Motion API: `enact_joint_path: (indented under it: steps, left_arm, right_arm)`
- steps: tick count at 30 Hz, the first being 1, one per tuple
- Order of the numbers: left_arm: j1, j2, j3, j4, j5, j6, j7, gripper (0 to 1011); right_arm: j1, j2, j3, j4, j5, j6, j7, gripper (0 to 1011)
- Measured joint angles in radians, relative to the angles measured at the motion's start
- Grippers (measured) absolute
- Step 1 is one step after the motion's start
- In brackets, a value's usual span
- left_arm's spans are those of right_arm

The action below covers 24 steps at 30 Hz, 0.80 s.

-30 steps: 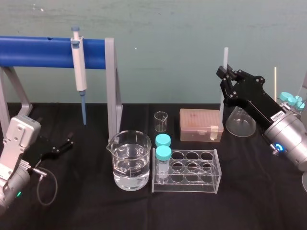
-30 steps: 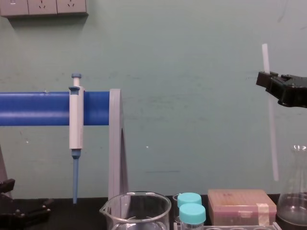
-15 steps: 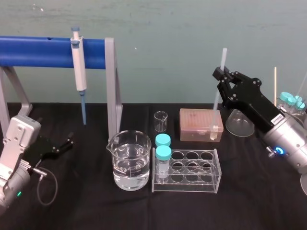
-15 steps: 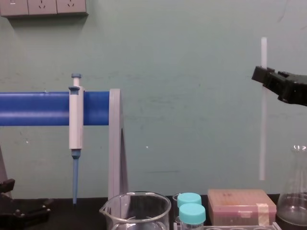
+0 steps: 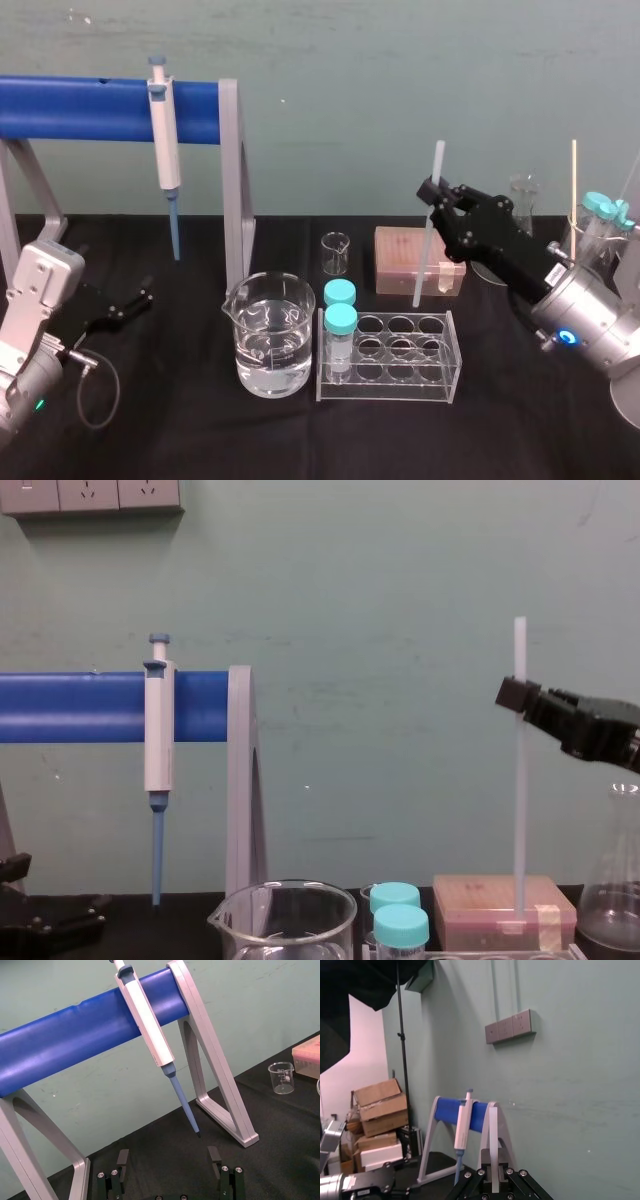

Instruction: Pick up the stirring rod with one hand, then place it down.

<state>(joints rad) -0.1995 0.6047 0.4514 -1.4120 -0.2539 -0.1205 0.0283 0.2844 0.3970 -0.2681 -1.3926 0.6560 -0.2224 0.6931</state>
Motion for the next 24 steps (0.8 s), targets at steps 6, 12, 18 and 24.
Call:
enact_joint_path:
  steps: [6,12,18,24]
  left_arm:
    - [0.0,0.0,0.0,0.0,0.0,0.0,0.0,1000]
    - [0.0,0.0,0.0,0.0,0.0,0.0,0.0,1000]
    - [0.0,0.0,0.0,0.0,0.0,0.0,0.0,1000]
    - [0.0,0.0,0.0,0.0,0.0,0.0,0.0,1000]
  right_arm:
    - [0.013,-0.003,-0.027,0.038,0.01,-0.005,0.009,71]
    - [0.028,-0.008,-0.051,0.071,0.008,-0.011,0.008,72]
    - [0.044,-0.015,-0.068,0.109,-0.004,-0.019,0.001,71]
    - [0.057,-0.026,-0.077,0.145,-0.01,-0.026,-0.006,72]
